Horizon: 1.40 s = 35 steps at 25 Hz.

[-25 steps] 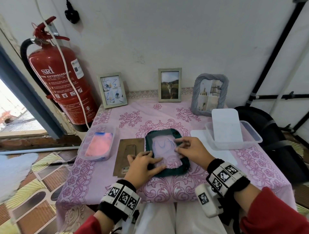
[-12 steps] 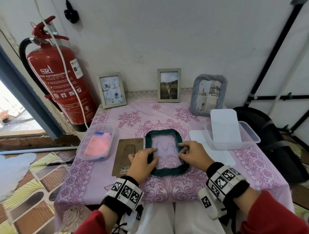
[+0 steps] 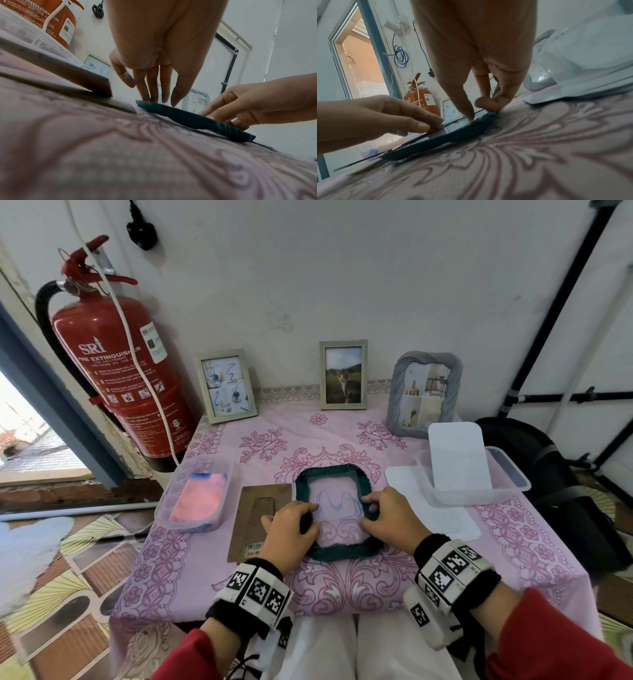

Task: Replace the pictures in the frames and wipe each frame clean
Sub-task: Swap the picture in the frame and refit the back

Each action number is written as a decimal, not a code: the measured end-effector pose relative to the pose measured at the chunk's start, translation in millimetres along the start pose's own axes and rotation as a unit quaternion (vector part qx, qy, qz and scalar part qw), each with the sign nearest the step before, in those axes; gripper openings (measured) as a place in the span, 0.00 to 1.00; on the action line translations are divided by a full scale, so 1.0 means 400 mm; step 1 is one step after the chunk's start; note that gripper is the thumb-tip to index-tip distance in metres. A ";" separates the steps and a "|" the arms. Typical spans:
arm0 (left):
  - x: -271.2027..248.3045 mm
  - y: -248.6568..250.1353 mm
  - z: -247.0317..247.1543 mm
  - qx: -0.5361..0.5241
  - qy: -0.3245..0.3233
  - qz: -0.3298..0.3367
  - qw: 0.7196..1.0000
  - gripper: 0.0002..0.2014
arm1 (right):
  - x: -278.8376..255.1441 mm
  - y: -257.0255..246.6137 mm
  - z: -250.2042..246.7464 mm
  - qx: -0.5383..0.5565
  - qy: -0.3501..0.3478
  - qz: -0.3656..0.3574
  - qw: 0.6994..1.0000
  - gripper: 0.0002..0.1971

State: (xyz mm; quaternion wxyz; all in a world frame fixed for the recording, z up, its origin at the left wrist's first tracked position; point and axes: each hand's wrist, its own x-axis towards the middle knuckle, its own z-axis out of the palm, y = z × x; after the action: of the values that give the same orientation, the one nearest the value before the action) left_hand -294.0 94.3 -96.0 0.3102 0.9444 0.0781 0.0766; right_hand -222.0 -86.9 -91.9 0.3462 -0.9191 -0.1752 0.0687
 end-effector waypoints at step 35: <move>0.282 0.418 0.246 0.011 -0.121 0.036 0.992 0.26 | 0.061 0.221 -0.309 -0.084 0.187 0.185 0.961 0.20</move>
State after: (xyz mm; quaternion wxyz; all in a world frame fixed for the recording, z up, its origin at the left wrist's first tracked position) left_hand -147.9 -73.0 -63.7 0.3043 0.9521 0.0066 -0.0283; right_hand -144.5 -215.4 -57.6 0.2759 -0.9576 0.0610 -0.0561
